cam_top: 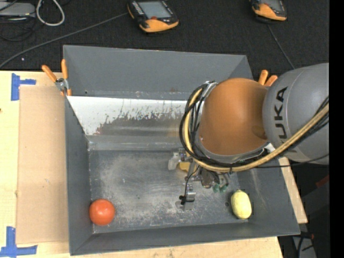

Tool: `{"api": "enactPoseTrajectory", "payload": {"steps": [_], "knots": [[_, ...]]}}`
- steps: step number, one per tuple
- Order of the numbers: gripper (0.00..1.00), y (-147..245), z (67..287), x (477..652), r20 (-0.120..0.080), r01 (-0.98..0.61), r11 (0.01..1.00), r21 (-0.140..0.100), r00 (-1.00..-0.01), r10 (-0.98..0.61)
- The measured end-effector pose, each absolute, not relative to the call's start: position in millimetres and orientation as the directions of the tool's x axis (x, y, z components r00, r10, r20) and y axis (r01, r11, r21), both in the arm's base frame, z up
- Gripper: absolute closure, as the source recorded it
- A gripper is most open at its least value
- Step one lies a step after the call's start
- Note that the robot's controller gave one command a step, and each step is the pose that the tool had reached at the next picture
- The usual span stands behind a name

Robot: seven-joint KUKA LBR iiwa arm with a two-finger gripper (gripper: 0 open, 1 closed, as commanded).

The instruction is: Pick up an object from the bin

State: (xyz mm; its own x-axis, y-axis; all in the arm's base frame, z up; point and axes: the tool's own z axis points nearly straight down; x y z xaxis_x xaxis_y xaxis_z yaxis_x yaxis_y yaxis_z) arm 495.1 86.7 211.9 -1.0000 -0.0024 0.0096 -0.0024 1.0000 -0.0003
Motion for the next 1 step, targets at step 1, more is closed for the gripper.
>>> {"api": "enactPoseTrajectory", "payload": {"steps": [1], "knots": [[0.00,85.9,215.4,496.9,0.002,0.002,1.000,0.000,-1.000,0.002]]}}
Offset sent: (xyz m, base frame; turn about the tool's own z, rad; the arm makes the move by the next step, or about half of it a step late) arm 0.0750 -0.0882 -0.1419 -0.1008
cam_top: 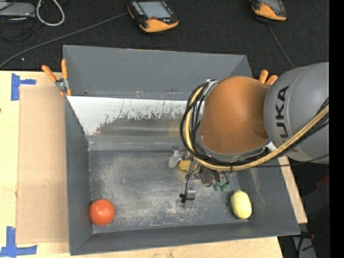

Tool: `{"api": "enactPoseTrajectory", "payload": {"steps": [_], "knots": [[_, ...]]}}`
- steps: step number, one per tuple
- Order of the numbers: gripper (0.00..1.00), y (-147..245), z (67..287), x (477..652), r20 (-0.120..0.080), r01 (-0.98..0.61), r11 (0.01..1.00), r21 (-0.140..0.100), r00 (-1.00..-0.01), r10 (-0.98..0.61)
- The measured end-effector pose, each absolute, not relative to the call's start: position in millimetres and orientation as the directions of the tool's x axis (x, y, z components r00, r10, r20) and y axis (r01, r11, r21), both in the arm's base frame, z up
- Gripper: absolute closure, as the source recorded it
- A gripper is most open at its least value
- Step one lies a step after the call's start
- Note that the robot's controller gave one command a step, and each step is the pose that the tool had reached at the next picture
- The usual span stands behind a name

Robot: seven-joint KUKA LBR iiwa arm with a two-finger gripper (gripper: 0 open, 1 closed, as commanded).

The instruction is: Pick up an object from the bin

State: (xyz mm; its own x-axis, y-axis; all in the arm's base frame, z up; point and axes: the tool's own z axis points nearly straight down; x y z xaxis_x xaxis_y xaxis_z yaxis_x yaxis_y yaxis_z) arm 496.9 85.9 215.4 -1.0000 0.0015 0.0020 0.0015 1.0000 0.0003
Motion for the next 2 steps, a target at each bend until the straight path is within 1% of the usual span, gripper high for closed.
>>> {"api": "enactPoseTrajectory", "payload": {"steps": [1,2], "knots": [[0.00,34.2,130.0,542.5,-0.001,-0.064,0.998,0.000,-0.998,-0.064],[0.00,-22.2,143.2,562.9,-0.013,-0.063,0.998,0.001,-0.998,-0.063]]}}
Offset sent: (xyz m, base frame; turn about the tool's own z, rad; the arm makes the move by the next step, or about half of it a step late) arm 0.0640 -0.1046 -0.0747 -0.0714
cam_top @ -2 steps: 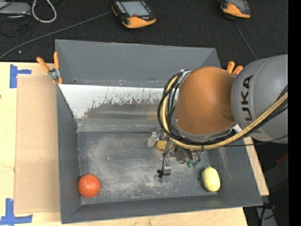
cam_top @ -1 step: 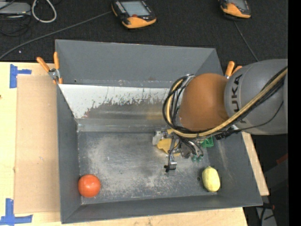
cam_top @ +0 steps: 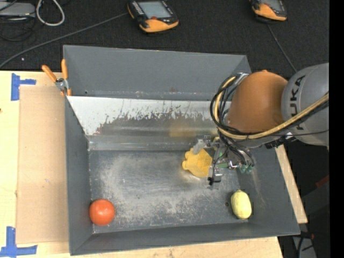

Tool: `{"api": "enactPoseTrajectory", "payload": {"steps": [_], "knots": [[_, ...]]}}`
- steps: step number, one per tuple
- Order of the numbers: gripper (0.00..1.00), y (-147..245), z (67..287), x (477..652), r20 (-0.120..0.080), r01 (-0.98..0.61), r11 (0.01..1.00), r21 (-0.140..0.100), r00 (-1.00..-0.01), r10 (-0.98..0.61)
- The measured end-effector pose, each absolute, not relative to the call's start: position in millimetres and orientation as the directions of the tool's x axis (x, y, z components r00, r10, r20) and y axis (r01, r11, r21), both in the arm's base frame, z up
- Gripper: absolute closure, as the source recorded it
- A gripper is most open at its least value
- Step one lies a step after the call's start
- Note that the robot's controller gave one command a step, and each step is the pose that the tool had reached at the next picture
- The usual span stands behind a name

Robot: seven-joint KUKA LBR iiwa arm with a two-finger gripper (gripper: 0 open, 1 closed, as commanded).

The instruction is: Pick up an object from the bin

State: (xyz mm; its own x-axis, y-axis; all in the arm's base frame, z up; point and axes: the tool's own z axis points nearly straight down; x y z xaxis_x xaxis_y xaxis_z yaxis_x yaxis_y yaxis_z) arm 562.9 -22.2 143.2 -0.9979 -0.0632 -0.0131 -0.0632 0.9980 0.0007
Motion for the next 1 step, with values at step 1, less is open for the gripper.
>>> {"api": "enactPoseTrajectory", "payload": {"steps": [1], "knots": [[0.00,-54.1,108.0,579.8,0.003,-0.181,0.984,0.002,-0.984,-0.181]]}}
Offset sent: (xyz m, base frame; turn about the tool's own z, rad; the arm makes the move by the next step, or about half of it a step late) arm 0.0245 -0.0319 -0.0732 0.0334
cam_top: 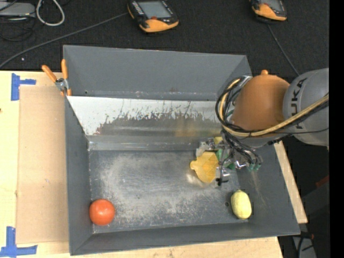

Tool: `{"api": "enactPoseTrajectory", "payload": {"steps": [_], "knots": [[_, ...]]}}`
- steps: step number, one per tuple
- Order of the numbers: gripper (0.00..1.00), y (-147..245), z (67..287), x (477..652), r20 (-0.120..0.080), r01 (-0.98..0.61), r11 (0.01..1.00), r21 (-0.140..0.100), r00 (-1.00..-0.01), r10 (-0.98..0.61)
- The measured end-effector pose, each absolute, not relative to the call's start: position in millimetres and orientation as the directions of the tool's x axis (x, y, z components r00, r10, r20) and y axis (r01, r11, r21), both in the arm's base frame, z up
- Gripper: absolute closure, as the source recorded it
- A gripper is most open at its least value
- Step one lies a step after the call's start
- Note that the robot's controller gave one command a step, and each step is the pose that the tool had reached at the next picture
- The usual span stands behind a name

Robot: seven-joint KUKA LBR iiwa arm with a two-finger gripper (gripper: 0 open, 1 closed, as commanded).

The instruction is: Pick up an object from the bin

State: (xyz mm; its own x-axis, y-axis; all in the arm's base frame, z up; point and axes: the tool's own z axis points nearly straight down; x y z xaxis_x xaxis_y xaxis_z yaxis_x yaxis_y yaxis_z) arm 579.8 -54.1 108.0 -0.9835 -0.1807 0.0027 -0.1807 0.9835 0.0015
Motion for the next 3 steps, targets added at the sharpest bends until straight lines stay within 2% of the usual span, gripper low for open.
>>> {"api": "enactPoseTrajectory", "payload": {"steps": [1,2,3], "knots": [[0.00,-53.6,77.6,586.5,-0.008,-0.057,0.998,0.004,-0.998,-0.057],[1.00,-69.7,70.0,592.1,-0.002,-0.146,0.989,0.004,-0.989,-0.146],[1.00,-69.8,70.0,592.1,-0.002,-0.145,0.989,0.005,-0.989,-0.145]]}}
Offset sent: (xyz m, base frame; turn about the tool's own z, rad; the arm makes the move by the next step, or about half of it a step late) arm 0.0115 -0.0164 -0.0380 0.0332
